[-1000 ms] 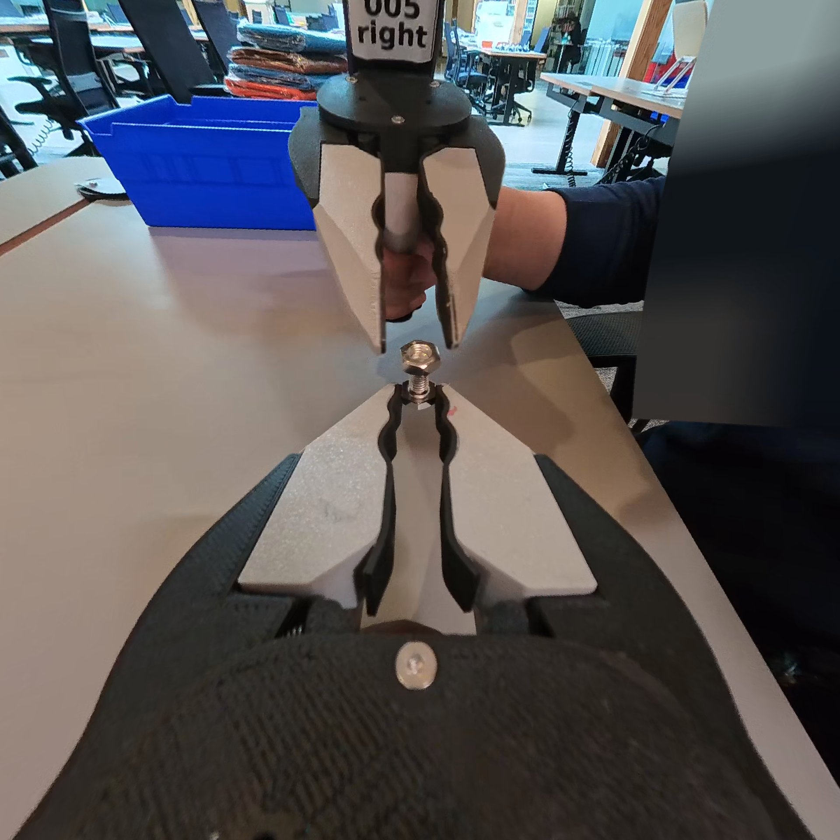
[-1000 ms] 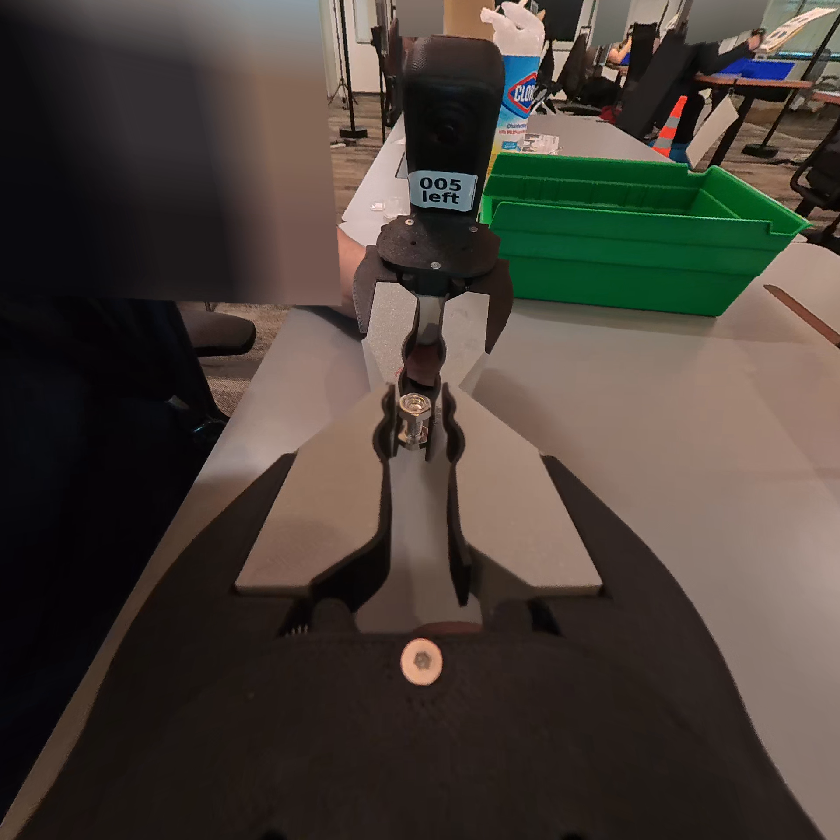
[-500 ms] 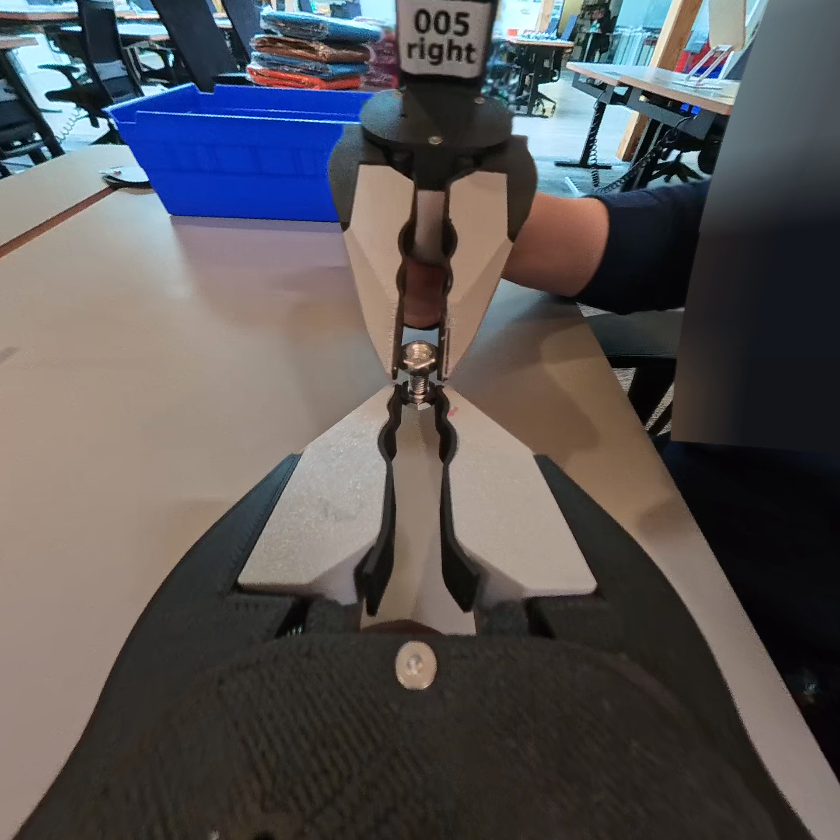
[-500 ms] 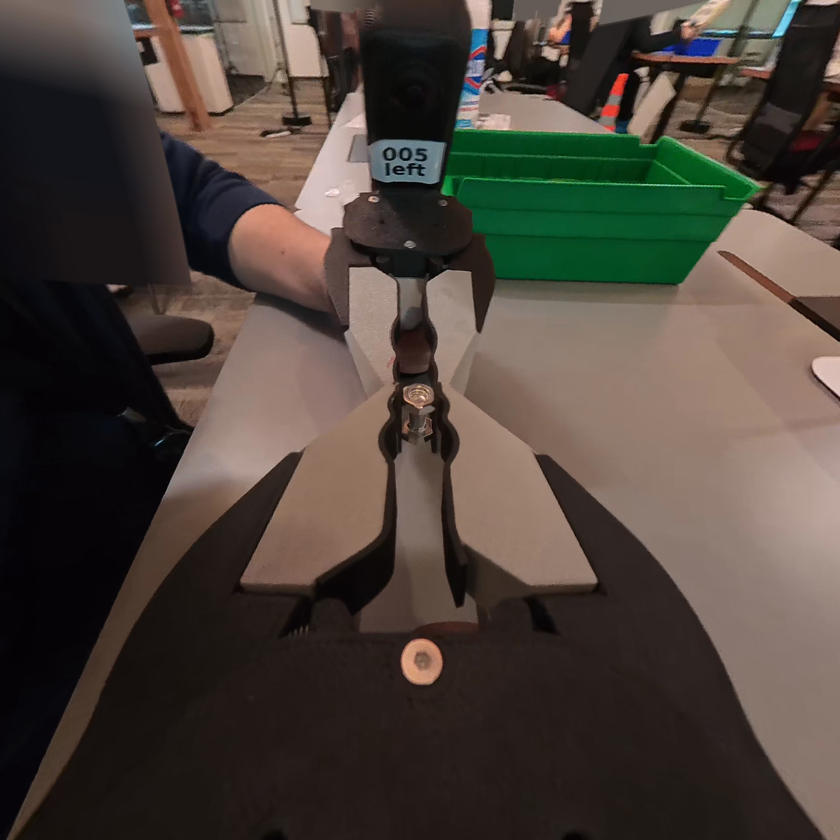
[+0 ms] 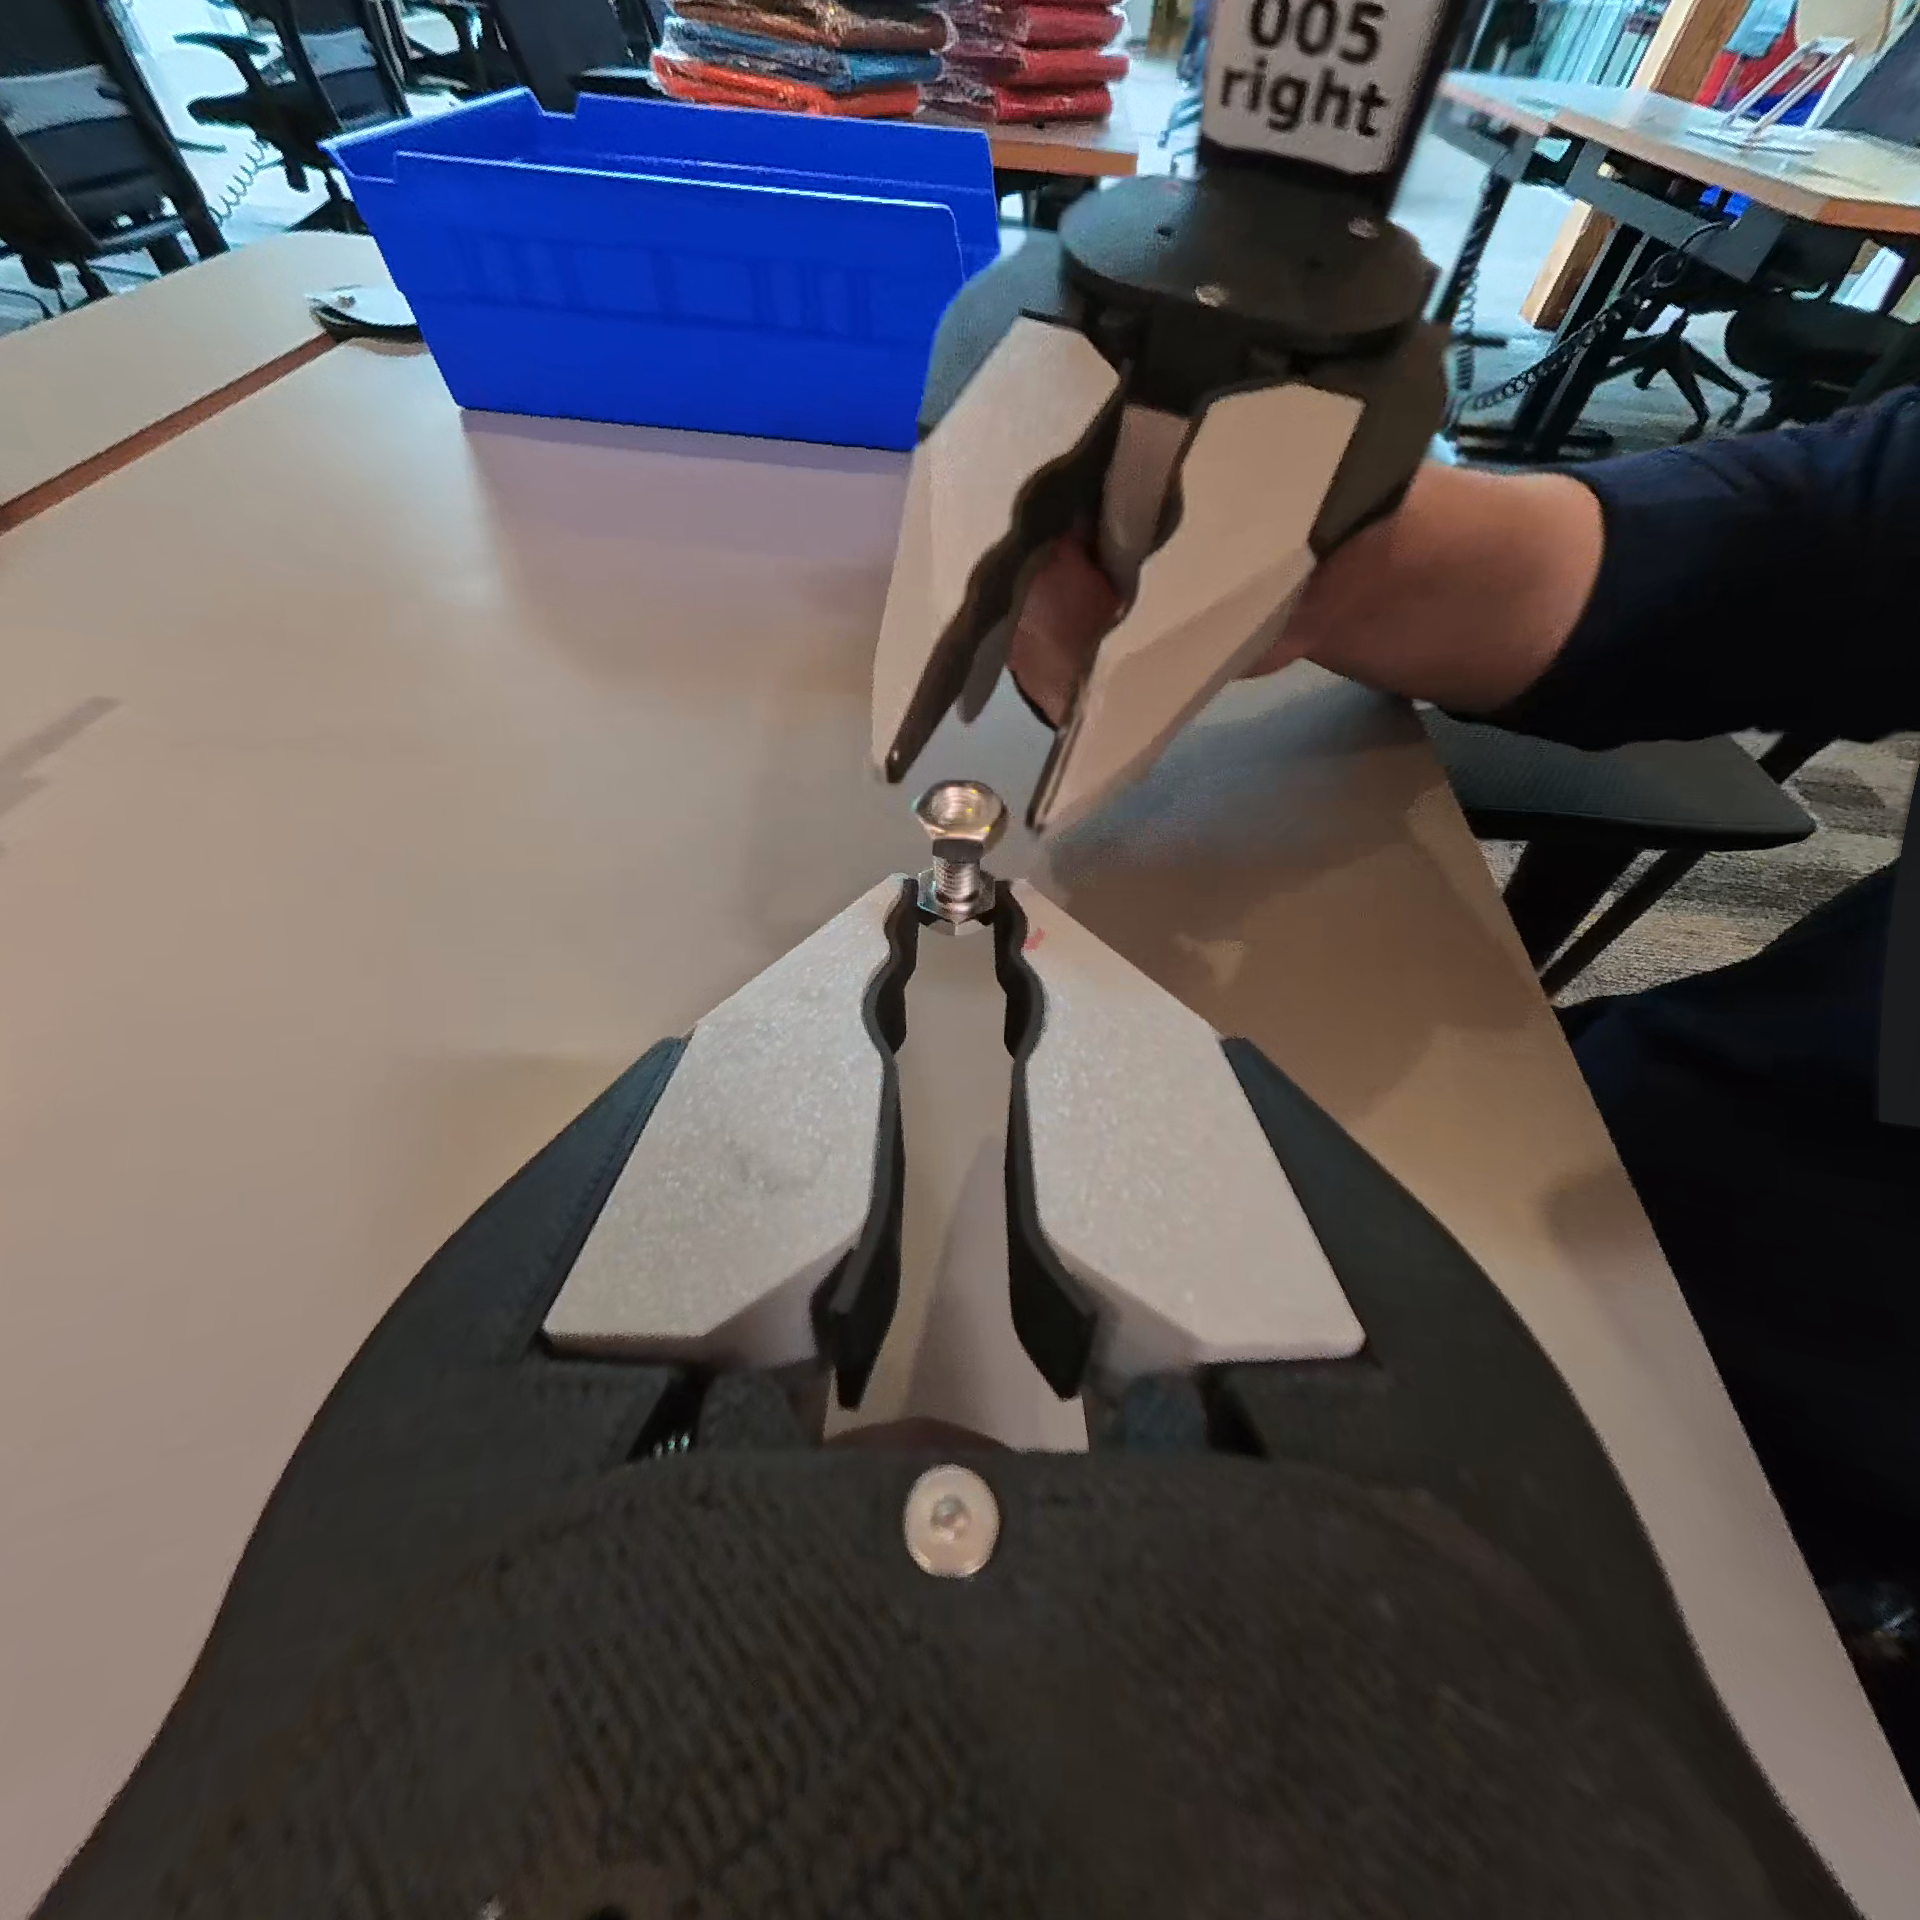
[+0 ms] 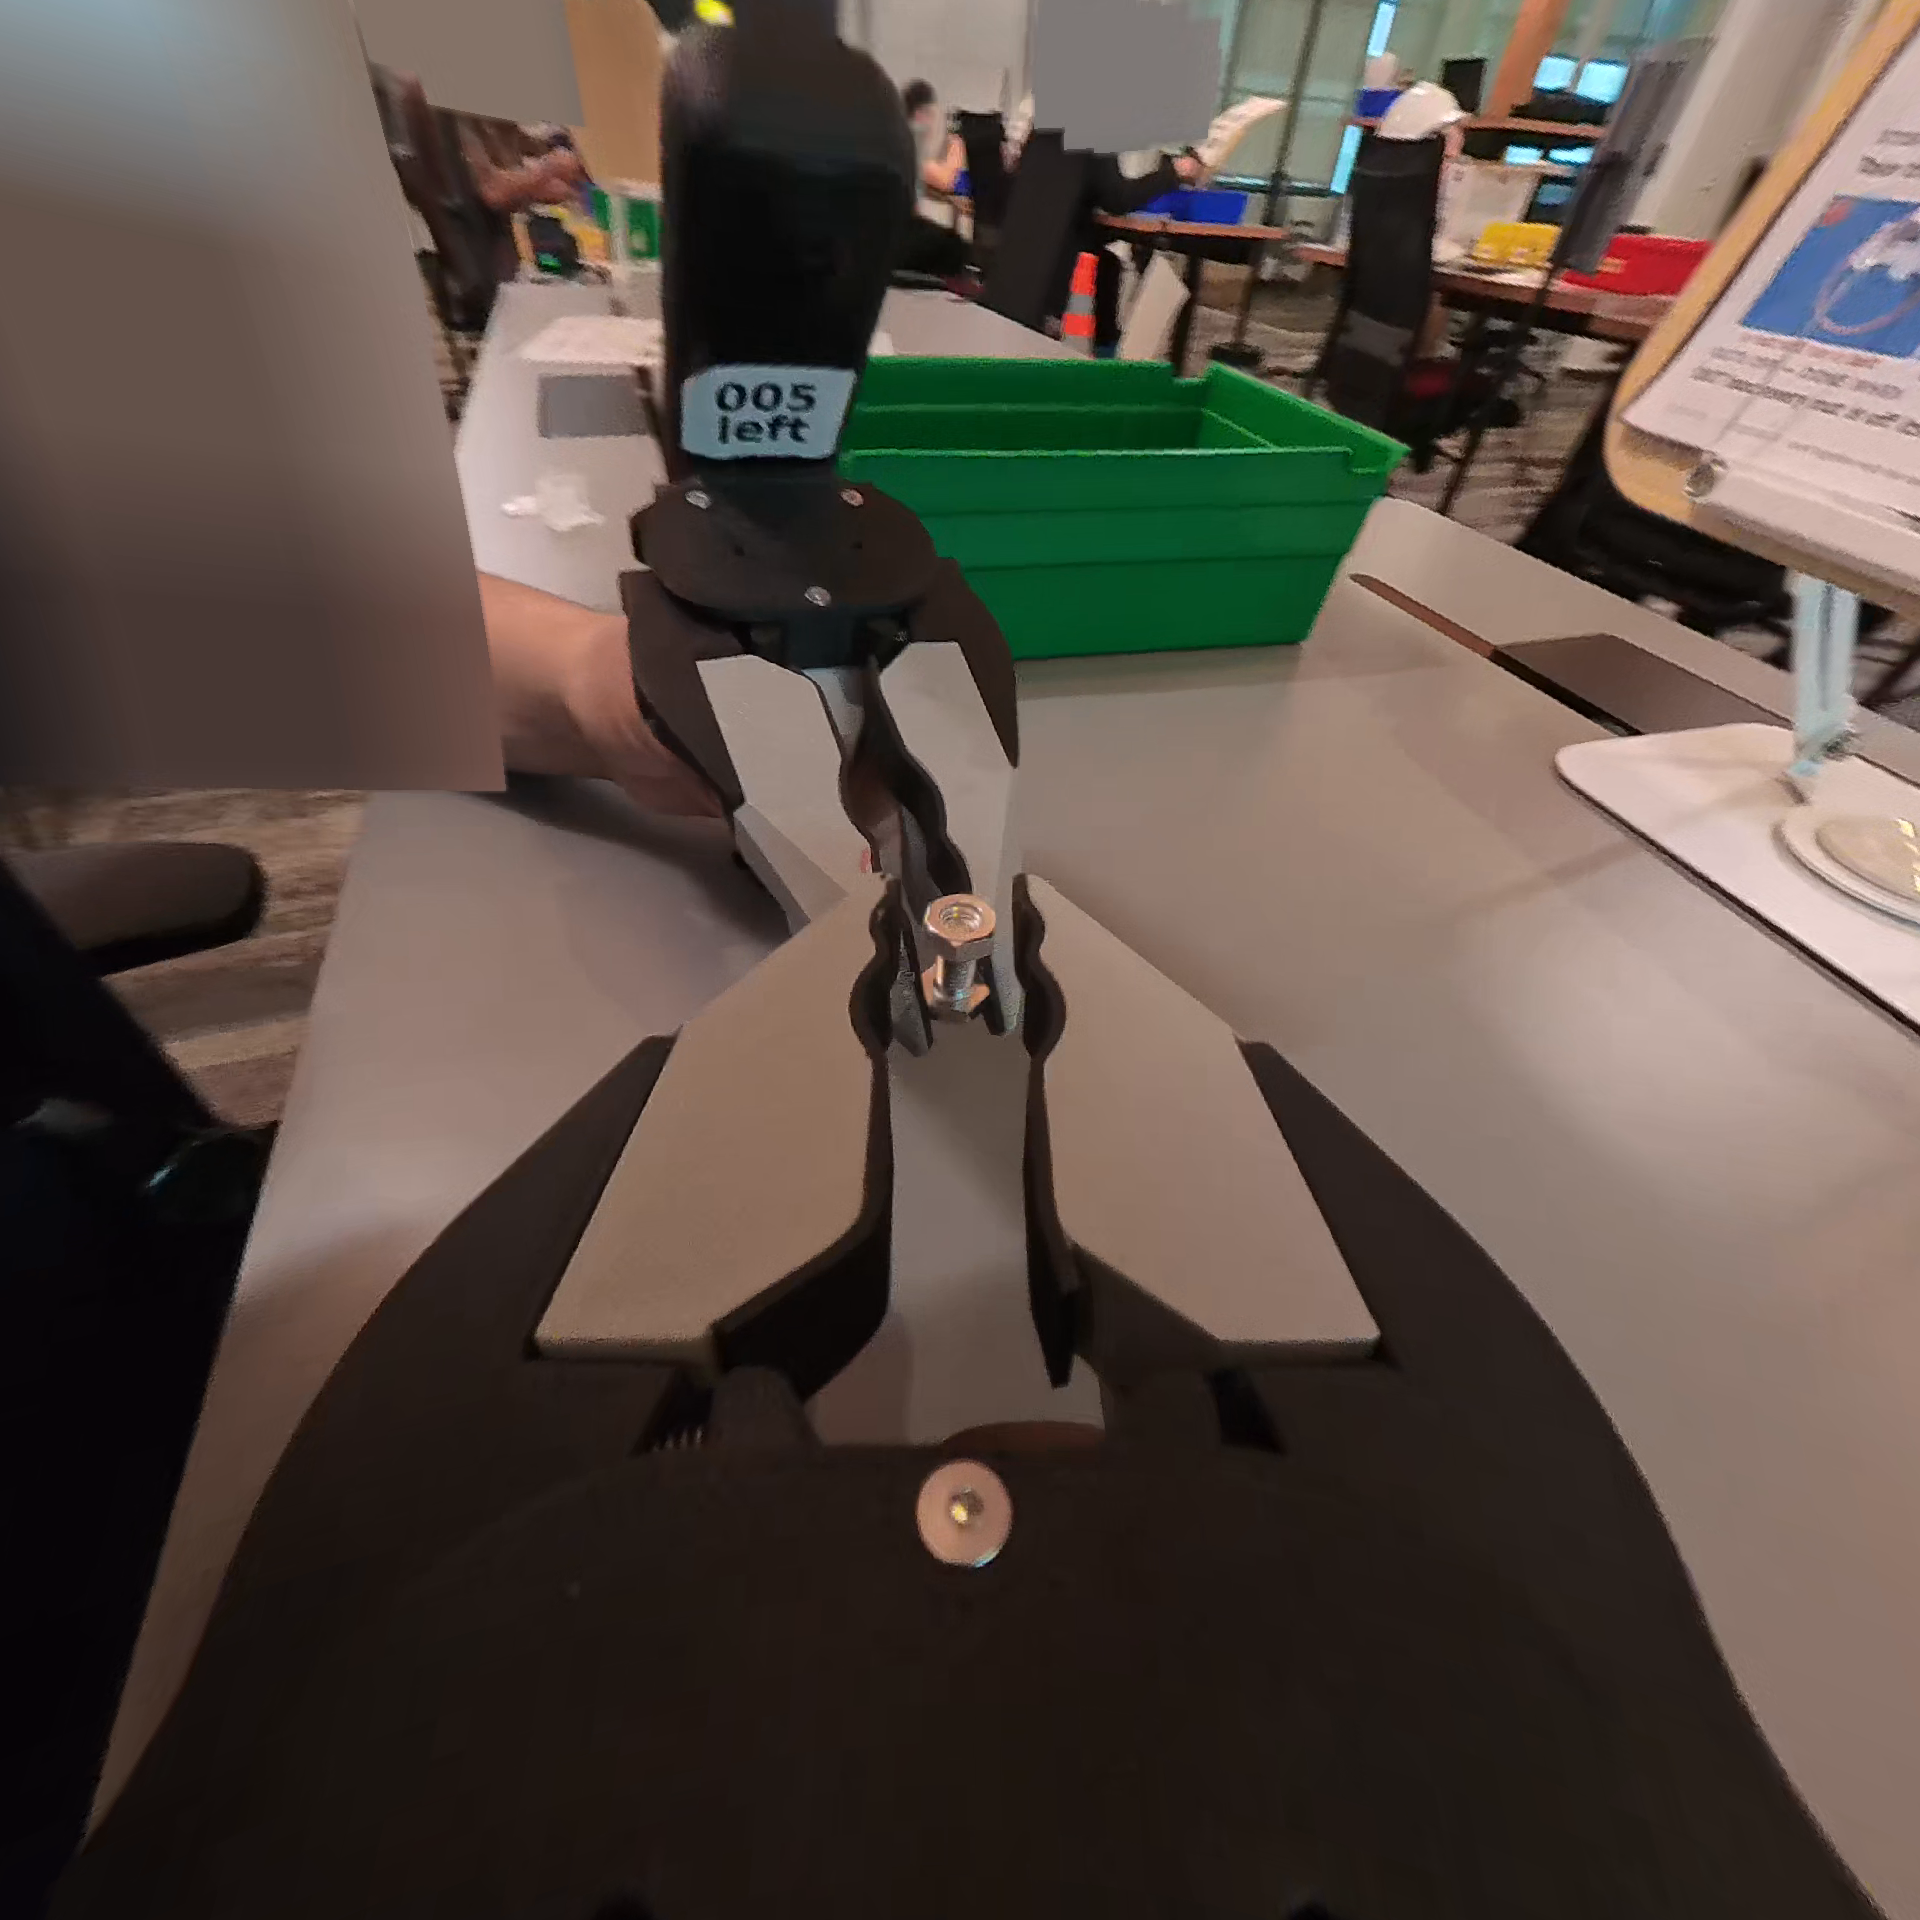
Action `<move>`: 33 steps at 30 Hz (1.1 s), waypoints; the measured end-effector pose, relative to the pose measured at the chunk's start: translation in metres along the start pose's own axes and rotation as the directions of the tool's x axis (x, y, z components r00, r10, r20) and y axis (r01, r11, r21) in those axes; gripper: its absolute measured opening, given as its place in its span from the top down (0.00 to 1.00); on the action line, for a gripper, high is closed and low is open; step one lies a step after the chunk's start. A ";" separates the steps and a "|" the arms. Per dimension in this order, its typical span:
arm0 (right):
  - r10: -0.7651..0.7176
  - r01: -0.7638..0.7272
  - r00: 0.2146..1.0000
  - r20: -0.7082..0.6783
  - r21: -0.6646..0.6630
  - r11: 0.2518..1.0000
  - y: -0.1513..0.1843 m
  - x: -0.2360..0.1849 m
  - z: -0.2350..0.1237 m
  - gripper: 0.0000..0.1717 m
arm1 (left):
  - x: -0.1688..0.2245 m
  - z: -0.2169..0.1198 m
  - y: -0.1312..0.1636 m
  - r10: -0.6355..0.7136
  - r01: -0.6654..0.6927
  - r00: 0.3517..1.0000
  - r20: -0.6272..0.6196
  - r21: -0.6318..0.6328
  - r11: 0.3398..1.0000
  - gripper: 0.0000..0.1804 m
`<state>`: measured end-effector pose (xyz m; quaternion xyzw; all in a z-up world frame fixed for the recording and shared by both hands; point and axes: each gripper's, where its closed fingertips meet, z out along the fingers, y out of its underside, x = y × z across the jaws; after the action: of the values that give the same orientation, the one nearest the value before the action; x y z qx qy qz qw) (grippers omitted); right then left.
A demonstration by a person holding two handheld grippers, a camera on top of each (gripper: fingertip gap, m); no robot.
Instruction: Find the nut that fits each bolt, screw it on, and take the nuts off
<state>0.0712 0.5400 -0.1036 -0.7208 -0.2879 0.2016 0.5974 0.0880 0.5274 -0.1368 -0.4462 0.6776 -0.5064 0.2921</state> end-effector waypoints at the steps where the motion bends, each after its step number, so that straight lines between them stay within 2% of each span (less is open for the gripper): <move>1: 0.004 -0.005 0.999 0.047 0.004 1.000 -0.002 -0.001 -0.003 0.89 | 0.001 0.000 -0.001 0.002 -0.002 1.000 -0.007 0.006 1.000 0.93; 4: 0.042 -0.042 0.979 0.200 -0.003 0.999 -0.005 -0.006 -0.009 0.87 | 0.004 -0.001 -0.003 0.007 -0.007 1.000 -0.031 0.020 1.000 0.93; 10: 0.004 -0.007 0.936 0.351 0.008 1.000 -0.006 -0.013 -0.007 0.90 | 0.016 -0.002 -0.005 0.036 -0.033 0.995 -0.094 0.036 0.999 0.93; 12: -0.019 0.019 0.929 0.368 0.004 1.000 -0.004 -0.015 -0.005 0.93 | 0.019 -0.002 -0.005 0.044 -0.040 0.993 -0.108 0.039 0.998 0.93; 18: -0.021 0.027 0.917 0.398 -0.009 1.000 0.002 -0.021 -0.001 0.93 | 0.021 -0.001 -0.005 0.045 -0.041 0.992 -0.116 0.038 0.998 0.93; 23: 0.005 -0.002 0.951 0.308 -0.011 1.000 0.002 -0.016 0.003 0.94 | 0.015 -0.002 -0.005 0.029 -0.026 0.996 -0.088 0.037 0.999 0.93; 27: 0.049 -0.048 0.996 0.081 -0.018 0.999 0.005 -0.005 0.007 0.94 | 0.007 0.000 -0.003 -0.001 0.001 0.999 -0.046 0.017 1.000 0.93; 30: 0.036 -0.036 0.996 -0.084 -0.003 0.999 0.007 -0.002 0.010 0.94 | 0.005 0.000 -0.001 -0.015 0.015 0.999 -0.037 0.004 1.000 0.93; 33: -0.001 0.004 0.994 -0.108 0.023 1.000 0.005 -0.001 0.006 0.90 | 0.009 0.001 -0.002 -0.011 0.011 0.998 -0.054 0.009 1.000 0.93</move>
<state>0.0672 0.5431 -0.1098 -0.7232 -0.2538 0.1652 0.6207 0.0853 0.5190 -0.1350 -0.4349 0.6804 -0.5229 0.2729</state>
